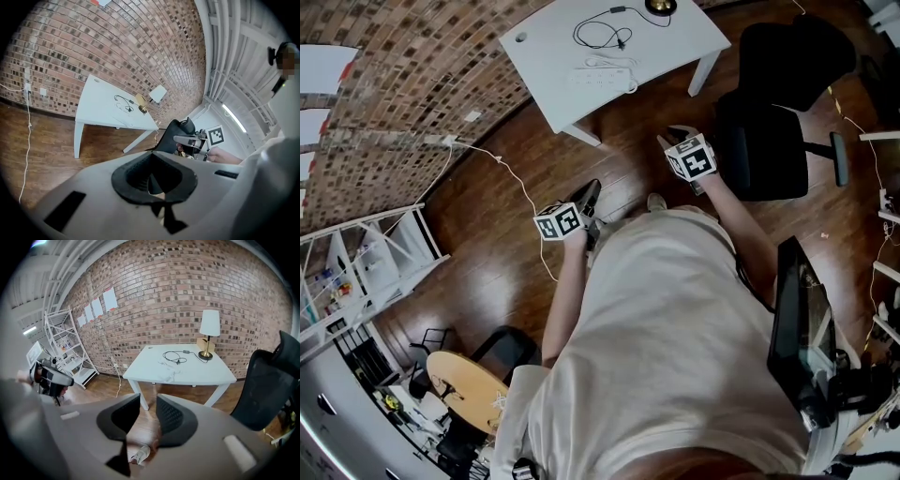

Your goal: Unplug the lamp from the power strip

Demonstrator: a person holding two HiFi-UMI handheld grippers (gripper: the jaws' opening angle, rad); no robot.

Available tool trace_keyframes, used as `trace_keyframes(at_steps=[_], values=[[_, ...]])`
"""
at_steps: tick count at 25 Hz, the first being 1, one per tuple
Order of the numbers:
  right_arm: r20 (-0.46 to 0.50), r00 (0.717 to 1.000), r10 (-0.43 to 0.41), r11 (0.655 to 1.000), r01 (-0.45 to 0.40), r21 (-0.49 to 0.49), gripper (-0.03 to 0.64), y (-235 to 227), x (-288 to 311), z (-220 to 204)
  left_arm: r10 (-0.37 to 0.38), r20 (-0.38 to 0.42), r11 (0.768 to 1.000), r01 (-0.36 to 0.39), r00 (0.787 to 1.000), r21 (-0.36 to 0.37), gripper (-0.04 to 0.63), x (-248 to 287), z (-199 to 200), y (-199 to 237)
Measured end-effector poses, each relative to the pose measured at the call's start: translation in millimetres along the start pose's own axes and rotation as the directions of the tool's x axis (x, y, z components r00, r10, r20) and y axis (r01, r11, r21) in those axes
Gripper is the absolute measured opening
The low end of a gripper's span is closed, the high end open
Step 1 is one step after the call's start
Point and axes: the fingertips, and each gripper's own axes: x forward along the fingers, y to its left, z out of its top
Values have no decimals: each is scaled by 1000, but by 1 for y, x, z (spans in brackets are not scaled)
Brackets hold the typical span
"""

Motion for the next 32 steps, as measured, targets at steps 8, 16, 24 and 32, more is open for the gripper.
trace_keyframes(at_steps=[8, 16, 24, 32], values=[[-33, 999, -31, 999, 30, -35, 59, 3, 9, -2, 28, 14, 1000, -28, 1000, -9, 5, -4, -1, 3], [-47, 998, -51, 998, 49, -38, 46, -8, 9, -2, 69, -5, 998, -69, 998, -8, 5, 1, 0, 9], [-74, 993, -93, 995, 96, 40, 46, -32, 16, -9, 98, 6, 995, -98, 995, -12, 5, 6, 4, 8], [-69, 994, -80, 994, 84, 66, 46, -26, 55, 17, 151, -11, 988, -151, 988, -26, 5, 11, 31, 51]])
